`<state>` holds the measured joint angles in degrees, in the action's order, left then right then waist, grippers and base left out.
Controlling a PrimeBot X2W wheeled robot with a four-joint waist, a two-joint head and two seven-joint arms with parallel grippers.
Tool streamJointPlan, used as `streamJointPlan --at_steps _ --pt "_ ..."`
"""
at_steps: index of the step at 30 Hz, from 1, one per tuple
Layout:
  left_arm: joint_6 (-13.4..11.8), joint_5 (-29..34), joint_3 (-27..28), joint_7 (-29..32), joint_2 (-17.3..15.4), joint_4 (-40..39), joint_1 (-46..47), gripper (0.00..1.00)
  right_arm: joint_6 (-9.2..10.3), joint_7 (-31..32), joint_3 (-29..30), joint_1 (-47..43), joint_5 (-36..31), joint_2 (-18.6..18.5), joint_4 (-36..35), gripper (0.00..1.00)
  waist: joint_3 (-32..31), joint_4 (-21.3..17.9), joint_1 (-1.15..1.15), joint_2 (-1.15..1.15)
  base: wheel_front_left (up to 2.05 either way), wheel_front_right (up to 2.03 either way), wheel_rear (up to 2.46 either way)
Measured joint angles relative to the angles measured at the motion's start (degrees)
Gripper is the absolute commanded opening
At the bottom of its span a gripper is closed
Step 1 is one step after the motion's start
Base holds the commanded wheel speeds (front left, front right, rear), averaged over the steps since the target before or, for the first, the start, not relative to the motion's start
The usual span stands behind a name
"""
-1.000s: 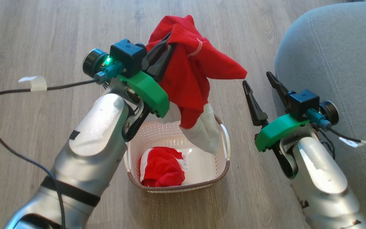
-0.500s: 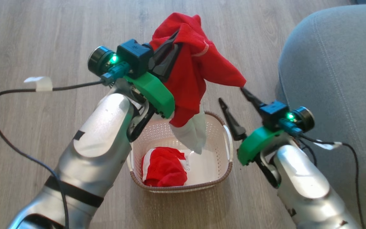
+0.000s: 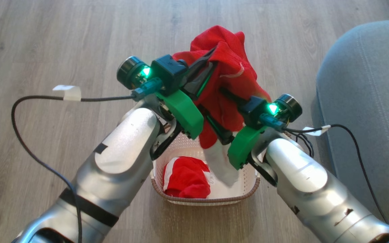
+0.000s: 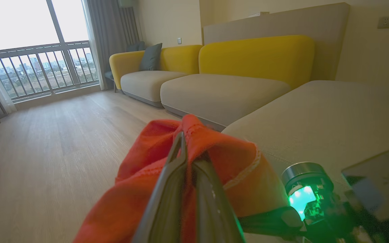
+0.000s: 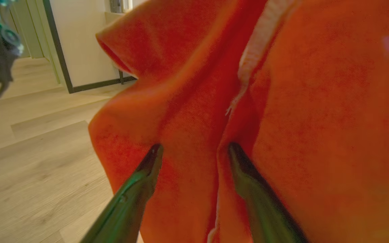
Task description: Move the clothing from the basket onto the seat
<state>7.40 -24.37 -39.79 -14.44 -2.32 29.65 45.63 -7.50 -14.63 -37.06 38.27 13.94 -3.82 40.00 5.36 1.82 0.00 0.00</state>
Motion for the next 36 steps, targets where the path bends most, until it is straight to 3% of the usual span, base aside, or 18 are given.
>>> streamJointPlan --at_steps 6,14,15,16,17,18,19,20,21,35,36 --pt "0.0 -2.2 -3.1 0.0 0.0 -1.2 0.0 0.0 0.0 0.0 -2.8 1.6 1.1 0.0 2.8 1.0 -0.6 1.8 0.0 0.0 0.0 0.0 0.0" --pt "-0.5 -4.5 -6.2 0.0 0.0 -2.5 0.0 0.0 0.0 0.0 -1.9 3.7 1.8 0.0 5.4 1.0 -1.0 2.8 0.0 0.0 0.0 0.0 0.0" --pt "-0.5 -4.6 -6.5 0.0 0.0 -2.6 0.0 0.0 0.0 0.0 -1.6 3.8 1.8 0.0 5.7 0.95 -1.0 2.9 0.0 0.0 0.0 0.0 0.0" --pt "-0.5 -4.9 -6.8 0.0 0.0 -2.7 0.0 0.0 0.0 0.0 -1.1 3.9 1.8 0.0 6.0 0.8 -0.9 2.9 0.0 0.0 0.0 0.0 0.0" --pt "-0.6 -5.1 -7.1 0.0 0.0 -2.8 0.0 0.0 0.0 0.0 -0.7 4.0 1.8 0.0 6.3 0.8 -0.8 2.9 0.0 0.0 0.0 0.0 0.0" --pt "-0.6 -5.1 -7.3 0.0 0.0 -2.9 0.0 0.0 0.0 0.0 -0.2 4.2 1.8 0.0 6.6 0.49 -0.7 3.0 0.0 0.0 0.0 0.0 0.0" --pt "-0.6 -5.1 -7.6 0.0 0.0 -3.0 0.0 0.0 0.0 0.0 0.1 4.5 1.8 0.0 6.8 0.4 -0.6 3.0 0.0 0.0 0.0 0.0 0.0" --pt "-0.8 -5.2 -7.9 0.0 0.0 -3.0 0.0 0.0 0.0 0.0 0.3 4.8 1.8 0.0 6.9 0.13 -0.5 3.0 0.0 0.0 0.0 0.0 0.0" --pt "-1.0 -5.5 -8.1 0.0 0.0 -3.2 0.0 0.0 0.0 0.0 0.6 5.0 1.8 0.0 6.9 0.0 -0.4 3.0 0.0 0.0 0.0 0.0 0.0" --pt "-1.2 -4.4 -6.0 0.0 0.0 -2.4 0.0 0.02 0.0 0.0 7.0 4.3 -1.0 0.0 4.6 0.0 0.7 1.5 0.0 0.0 0.0 0.0 0.0" --pt "-1.2 -4.3 -5.8 0.0 0.0 -2.4 -0.1 0.42 0.0 0.0 7.5 4.3 -1.5 0.0 4.2 0.0 0.8 1.3 0.0 0.0 0.0 0.0 0.0"
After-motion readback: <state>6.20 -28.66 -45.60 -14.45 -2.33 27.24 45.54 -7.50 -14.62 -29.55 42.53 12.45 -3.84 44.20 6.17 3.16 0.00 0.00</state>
